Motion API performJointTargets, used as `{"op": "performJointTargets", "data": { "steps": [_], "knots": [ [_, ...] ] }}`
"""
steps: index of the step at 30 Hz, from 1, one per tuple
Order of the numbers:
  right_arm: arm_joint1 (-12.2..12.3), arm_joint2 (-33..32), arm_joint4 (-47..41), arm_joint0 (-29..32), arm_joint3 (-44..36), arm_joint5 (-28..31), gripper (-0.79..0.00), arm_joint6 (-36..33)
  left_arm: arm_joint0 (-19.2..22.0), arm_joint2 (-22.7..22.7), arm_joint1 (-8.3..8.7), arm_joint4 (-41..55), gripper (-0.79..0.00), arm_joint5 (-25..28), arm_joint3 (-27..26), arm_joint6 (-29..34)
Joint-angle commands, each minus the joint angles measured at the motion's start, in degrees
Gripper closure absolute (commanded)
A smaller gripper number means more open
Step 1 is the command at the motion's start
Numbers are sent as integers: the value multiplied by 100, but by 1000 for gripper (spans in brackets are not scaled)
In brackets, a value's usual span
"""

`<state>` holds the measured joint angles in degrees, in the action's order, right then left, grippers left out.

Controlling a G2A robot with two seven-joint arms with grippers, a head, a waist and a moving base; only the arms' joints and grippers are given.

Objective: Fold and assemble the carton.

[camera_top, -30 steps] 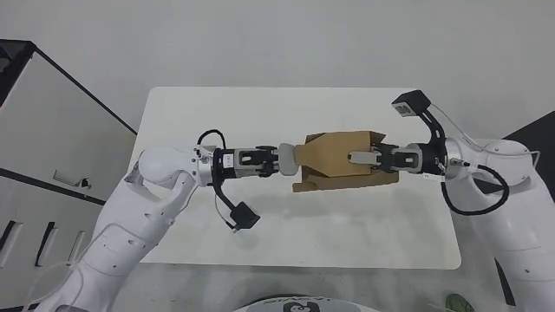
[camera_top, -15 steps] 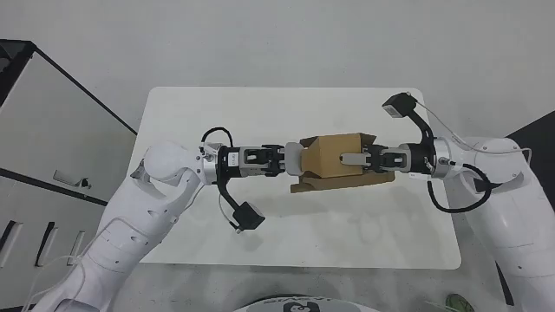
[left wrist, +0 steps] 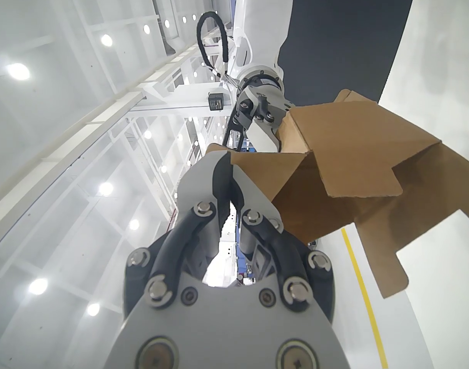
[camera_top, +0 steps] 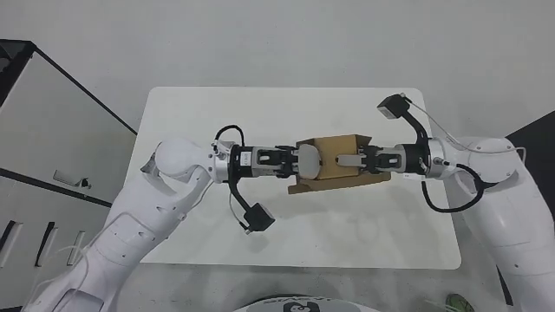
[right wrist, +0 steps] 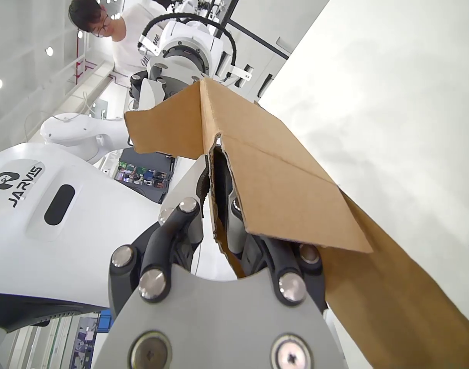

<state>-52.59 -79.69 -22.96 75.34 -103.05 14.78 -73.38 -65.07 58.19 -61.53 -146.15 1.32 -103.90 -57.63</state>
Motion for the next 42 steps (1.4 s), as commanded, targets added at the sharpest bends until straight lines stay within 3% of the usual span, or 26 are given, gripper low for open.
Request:
{"op": "performJointTargets", "data": {
  "steps": [1, 13, 24, 42],
  "knots": [
    [1, 16, 4, -9, -7, 11, 0, -4, 22, -30, -3, -2, 0, 9, 14, 7],
    [18, 23, -36, -17, 60, 63, 0, 41, 39, 55, 40, -28, 0, 64, 47, 2],
    [22, 135, -40, -46, 33, 60, 0, 54, 159, -221, -11, 87, 0, -17, 117, 66],
    [50, 131, -75, -7, -36, 58, 0, 61, 128, -242, 13, 97, 0, -12, 62, 95]
  ]
}}
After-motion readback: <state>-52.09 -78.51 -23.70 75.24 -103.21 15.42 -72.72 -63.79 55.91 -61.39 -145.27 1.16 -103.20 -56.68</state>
